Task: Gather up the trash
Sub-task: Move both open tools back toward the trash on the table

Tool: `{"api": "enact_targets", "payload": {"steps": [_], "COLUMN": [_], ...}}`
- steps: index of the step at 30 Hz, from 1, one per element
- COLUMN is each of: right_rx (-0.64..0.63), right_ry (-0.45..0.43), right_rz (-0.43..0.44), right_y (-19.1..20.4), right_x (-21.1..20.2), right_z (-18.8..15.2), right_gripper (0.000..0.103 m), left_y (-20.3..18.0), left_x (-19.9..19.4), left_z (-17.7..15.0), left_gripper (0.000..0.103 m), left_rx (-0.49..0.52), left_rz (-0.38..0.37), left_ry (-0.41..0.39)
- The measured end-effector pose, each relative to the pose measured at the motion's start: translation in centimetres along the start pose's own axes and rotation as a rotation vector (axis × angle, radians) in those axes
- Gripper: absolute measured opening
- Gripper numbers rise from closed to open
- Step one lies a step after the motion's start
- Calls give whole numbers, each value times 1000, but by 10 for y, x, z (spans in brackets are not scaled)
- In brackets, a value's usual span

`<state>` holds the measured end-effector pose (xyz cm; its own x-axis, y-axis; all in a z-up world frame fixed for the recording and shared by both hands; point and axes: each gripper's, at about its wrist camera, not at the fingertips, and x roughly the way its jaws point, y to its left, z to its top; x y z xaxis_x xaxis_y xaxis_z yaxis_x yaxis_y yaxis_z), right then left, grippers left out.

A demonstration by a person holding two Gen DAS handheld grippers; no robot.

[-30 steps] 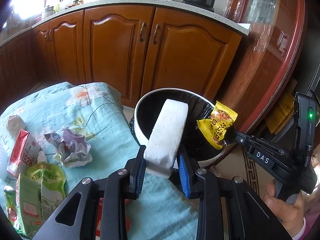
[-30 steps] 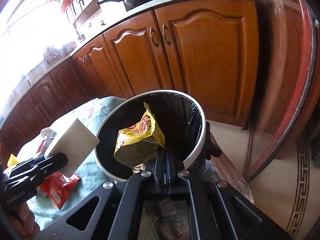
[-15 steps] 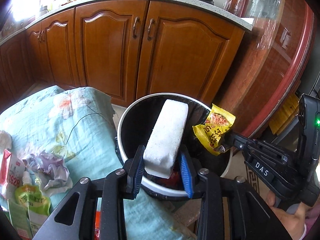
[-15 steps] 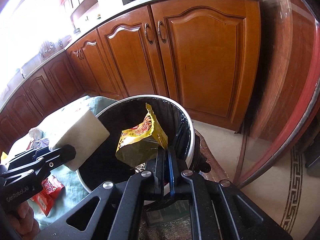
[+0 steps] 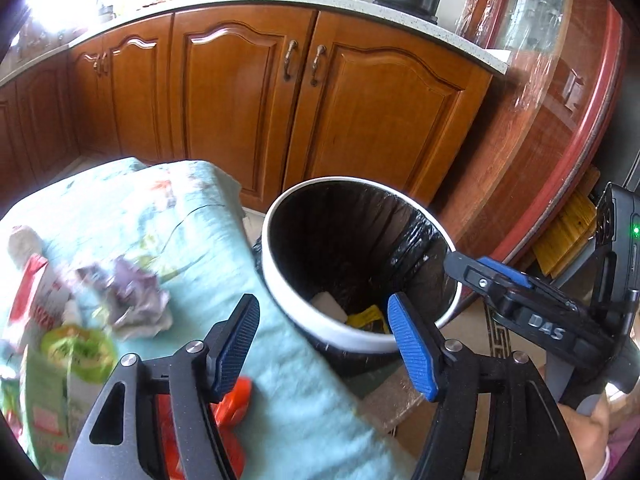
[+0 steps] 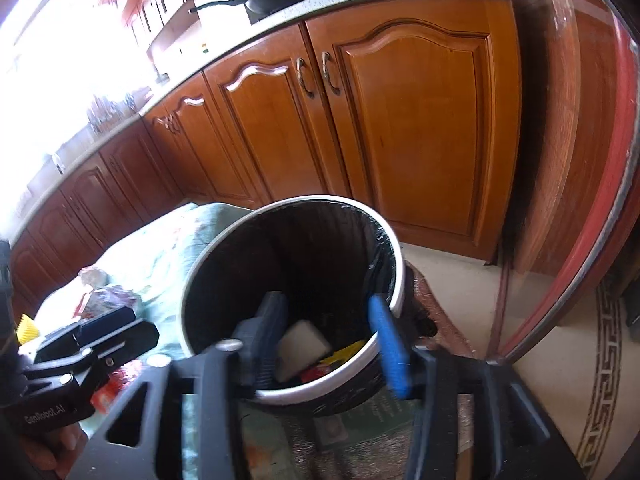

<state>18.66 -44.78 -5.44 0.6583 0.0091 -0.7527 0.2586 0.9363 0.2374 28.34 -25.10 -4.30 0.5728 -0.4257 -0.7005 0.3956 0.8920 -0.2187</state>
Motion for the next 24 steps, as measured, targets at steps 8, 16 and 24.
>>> {"api": "enact_targets", "payload": {"steps": [8, 16, 24], "right_rx": [62, 52, 19], "right_ry": [-27, 15, 57], "right_rz": [67, 117, 181], "right_y": [18, 50, 89], "right_x": [-20, -22, -22], "right_z": [-27, -51, -73], "right_gripper": [85, 85, 85], "left_y": [18, 54, 86], "left_x": [-51, -101, -151], "left_z": [-37, -74, -109], "left_gripper": [69, 69, 69], "left_rx": [-15, -90, -153], "left_rz": [40, 82, 142], "left_ry": [-35, -46, -75]}}
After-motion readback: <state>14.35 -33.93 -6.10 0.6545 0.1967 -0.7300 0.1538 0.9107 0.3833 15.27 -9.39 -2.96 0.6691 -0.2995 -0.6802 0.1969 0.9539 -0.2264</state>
